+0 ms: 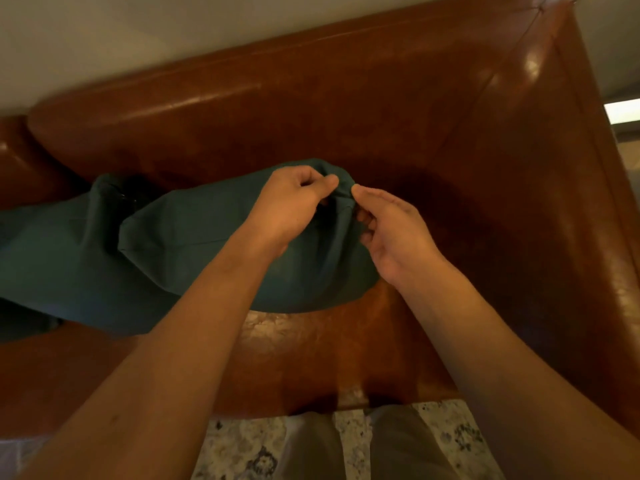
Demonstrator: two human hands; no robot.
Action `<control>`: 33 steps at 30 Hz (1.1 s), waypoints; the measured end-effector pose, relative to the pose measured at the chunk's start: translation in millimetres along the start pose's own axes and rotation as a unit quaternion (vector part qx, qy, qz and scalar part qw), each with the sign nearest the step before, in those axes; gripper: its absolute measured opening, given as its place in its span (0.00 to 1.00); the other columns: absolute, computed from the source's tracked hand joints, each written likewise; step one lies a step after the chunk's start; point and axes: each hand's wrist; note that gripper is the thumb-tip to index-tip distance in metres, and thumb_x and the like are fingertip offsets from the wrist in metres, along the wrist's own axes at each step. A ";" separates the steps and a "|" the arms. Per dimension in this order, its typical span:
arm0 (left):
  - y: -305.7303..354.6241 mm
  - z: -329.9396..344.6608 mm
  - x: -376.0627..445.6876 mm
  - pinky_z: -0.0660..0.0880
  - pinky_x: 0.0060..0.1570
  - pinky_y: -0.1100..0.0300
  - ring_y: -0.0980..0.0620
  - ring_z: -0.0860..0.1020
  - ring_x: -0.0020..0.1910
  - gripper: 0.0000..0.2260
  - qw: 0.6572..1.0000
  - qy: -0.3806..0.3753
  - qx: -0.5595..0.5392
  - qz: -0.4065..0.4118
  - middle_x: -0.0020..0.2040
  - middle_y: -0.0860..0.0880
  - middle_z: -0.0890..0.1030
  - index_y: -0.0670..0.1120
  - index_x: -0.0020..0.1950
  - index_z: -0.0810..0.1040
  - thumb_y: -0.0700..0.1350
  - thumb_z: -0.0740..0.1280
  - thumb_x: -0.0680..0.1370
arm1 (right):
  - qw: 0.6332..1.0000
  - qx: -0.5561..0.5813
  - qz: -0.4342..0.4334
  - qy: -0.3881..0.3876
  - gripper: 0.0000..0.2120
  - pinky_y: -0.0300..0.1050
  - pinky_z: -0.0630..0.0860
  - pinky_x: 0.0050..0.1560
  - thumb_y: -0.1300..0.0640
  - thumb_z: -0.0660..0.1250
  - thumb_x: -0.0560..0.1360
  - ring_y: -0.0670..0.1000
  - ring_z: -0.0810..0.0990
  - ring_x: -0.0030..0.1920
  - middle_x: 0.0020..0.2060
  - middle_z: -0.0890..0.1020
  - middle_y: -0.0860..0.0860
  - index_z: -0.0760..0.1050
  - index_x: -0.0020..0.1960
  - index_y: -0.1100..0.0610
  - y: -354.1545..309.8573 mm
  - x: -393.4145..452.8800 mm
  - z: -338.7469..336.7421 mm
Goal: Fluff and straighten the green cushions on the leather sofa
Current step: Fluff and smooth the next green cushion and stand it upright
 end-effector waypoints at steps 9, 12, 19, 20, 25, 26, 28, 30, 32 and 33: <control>-2.8 11.8 -14.3 0.67 0.43 0.58 0.54 0.73 0.39 0.15 0.994 0.013 0.070 0.077 0.37 0.52 0.74 0.48 0.36 0.74 0.47 0.58 0.83 | 0.998 0.013 -0.028 -0.052 0.05 0.38 0.72 0.45 0.55 0.67 0.78 0.42 0.80 0.41 0.38 0.84 0.43 0.82 0.48 0.50 8.7 0.8 -2.5; 1.4 15.1 -13.3 0.66 0.36 0.56 0.53 0.71 0.34 0.18 0.994 0.028 0.084 0.065 0.34 0.51 0.72 0.42 0.39 0.74 0.55 0.63 0.80 | 0.985 -0.071 -0.138 -0.081 0.09 0.34 0.77 0.43 0.61 0.64 0.78 0.43 0.84 0.45 0.41 0.86 0.47 0.83 0.49 0.54 7.3 -2.0 -4.3; 17.7 22.3 -8.2 0.71 0.38 0.53 0.49 0.73 0.34 0.13 0.982 0.148 0.098 0.058 0.31 0.47 0.71 0.41 0.37 0.73 0.47 0.70 0.75 | 0.932 -0.272 -0.239 -0.013 0.15 0.39 0.75 0.56 0.58 0.68 0.75 0.42 0.78 0.53 0.53 0.80 0.49 0.77 0.61 0.52 22.3 -4.9 -8.1; 21.7 24.4 -9.2 0.74 0.42 0.52 0.49 0.76 0.37 0.09 0.981 0.157 0.099 0.061 0.32 0.49 0.73 0.42 0.40 0.75 0.46 0.69 0.75 | 0.922 -0.288 -0.258 0.000 0.16 0.36 0.74 0.54 0.54 0.70 0.73 0.40 0.77 0.52 0.53 0.78 0.47 0.76 0.60 0.49 26.0 -6.9 -7.1; 25.3 34.2 -20.5 0.76 0.56 0.60 0.54 0.79 0.51 0.21 0.984 0.135 0.061 0.102 0.43 0.55 0.82 0.49 0.72 0.70 0.42 0.66 0.78 | 0.885 -0.318 -0.322 0.112 0.13 0.44 0.76 0.48 0.51 0.72 0.71 0.45 0.78 0.46 0.48 0.78 0.48 0.76 0.54 0.52 28.3 -1.3 -8.4; 22.5 35.8 -23.6 0.75 0.53 0.67 0.57 0.79 0.50 0.22 0.984 0.124 0.052 0.118 0.45 0.56 0.82 0.49 0.72 0.70 0.40 0.64 0.79 | 0.881 -0.317 -0.328 0.127 0.10 0.45 0.76 0.48 0.52 0.71 0.72 0.46 0.78 0.45 0.46 0.80 0.50 0.76 0.52 0.54 25.7 1.9 -10.5; 15.2 38.5 -29.5 0.72 0.47 0.76 0.62 0.78 0.46 0.21 0.982 0.111 0.025 0.148 0.48 0.56 0.81 0.49 0.71 0.72 0.39 0.64 0.78 | 0.870 -0.320 -0.343 0.150 0.04 0.42 0.74 0.44 0.54 0.69 0.75 0.47 0.78 0.42 0.43 0.81 0.51 0.78 0.48 0.54 21.2 8.0 -16.2; 5.0 37.5 -36.2 0.73 0.48 0.73 0.62 0.78 0.44 0.19 0.978 0.117 0.011 0.174 0.48 0.54 0.80 0.47 0.67 0.75 0.39 0.66 0.77 | 0.861 -0.328 -0.346 0.177 0.03 0.39 0.72 0.42 0.55 0.68 0.76 0.45 0.78 0.40 0.40 0.82 0.49 0.78 0.45 0.53 17.6 13.2 -22.7; -11.6 31.4 -41.8 0.75 0.53 0.64 0.58 0.77 0.45 0.16 0.974 0.136 0.015 0.182 0.48 0.52 0.80 0.45 0.63 0.77 0.39 0.67 0.76 | 0.862 -0.325 -0.330 0.206 0.04 0.36 0.71 0.42 0.54 0.67 0.76 0.44 0.78 0.39 0.39 0.82 0.49 0.79 0.46 0.53 13.8 18.4 -30.1; -23.2 25.3 -43.9 0.75 0.55 0.59 0.55 0.77 0.46 0.14 0.972 0.150 0.027 0.179 0.48 0.51 0.79 0.44 0.61 0.78 0.38 0.68 0.75 | 0.867 -0.316 -0.317 0.218 0.05 0.37 0.73 0.43 0.53 0.67 0.76 0.43 0.78 0.39 0.40 0.82 0.49 0.79 0.46 0.53 12.4 20.9 -33.2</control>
Point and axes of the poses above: each hand's wrist, its own x-axis towards the middle knuckle, its own z-axis out of the palm, y = z × x
